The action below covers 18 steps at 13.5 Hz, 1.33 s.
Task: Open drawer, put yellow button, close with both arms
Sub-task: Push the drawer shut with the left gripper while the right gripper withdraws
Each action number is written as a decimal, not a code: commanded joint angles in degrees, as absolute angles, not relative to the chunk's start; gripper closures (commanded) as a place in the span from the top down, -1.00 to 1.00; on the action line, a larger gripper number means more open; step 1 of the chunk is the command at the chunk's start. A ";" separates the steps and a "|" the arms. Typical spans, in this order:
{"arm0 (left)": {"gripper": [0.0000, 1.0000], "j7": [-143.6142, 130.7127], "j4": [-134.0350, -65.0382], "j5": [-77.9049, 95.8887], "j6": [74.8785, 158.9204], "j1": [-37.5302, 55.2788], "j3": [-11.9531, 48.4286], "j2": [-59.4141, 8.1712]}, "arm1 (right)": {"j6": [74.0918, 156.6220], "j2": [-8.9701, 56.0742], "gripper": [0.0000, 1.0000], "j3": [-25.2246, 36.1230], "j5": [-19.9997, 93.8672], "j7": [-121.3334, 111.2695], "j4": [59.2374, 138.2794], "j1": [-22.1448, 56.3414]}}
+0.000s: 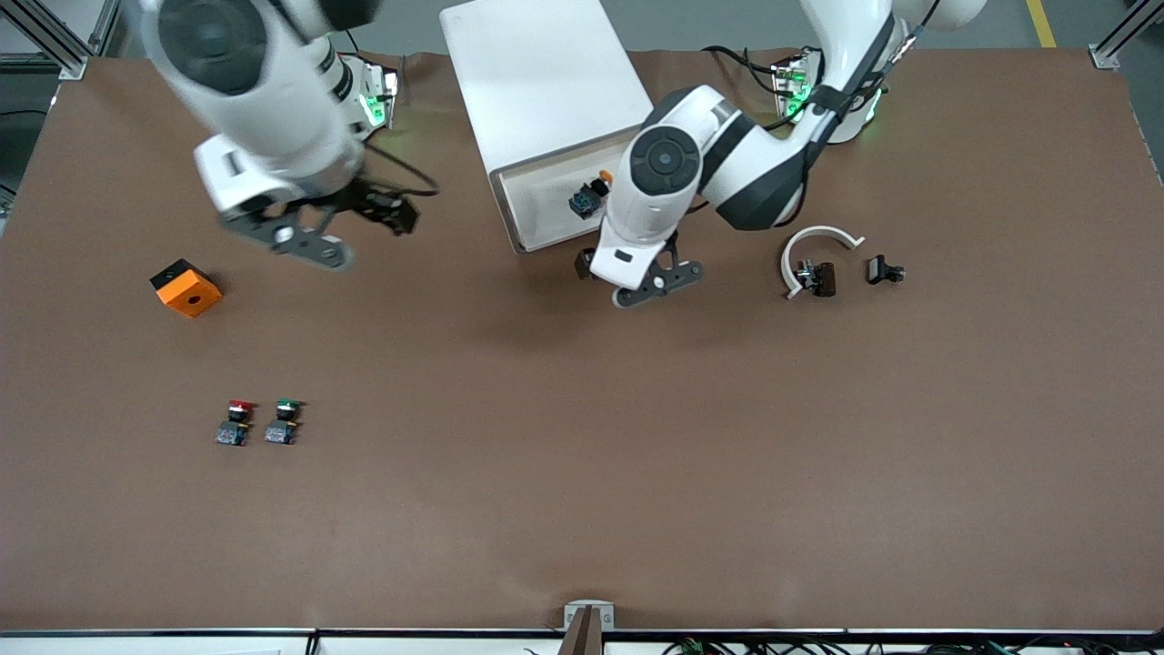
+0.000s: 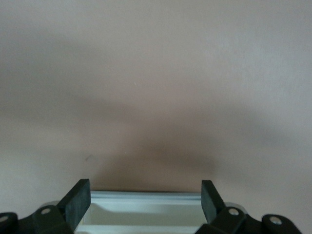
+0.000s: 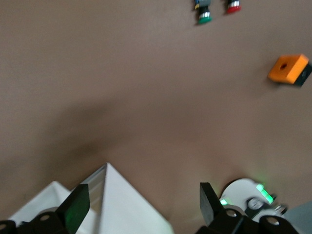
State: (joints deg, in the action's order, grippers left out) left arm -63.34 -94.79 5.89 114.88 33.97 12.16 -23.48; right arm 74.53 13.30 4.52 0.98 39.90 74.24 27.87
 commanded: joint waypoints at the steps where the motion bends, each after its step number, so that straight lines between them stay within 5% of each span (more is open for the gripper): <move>1: 1.00 -64.25 -95.10 4.57 115.40 35.15 12.30 -23.29 | 73.65 12.04 1.00 3.43 0.09 29.13 73.83 21.03; 8: 1.00 -64.07 -95.18 4.75 115.40 38.93 12.48 -24.35 | 74.36 12.57 1.00 3.16 1.14 8.63 74.35 3.88; 18: 1.00 -63.46 -95.19 5.71 114.35 39.20 16.61 -24.34 | 74.36 12.83 1.00 3.25 0.18 -3.25 75.59 1.23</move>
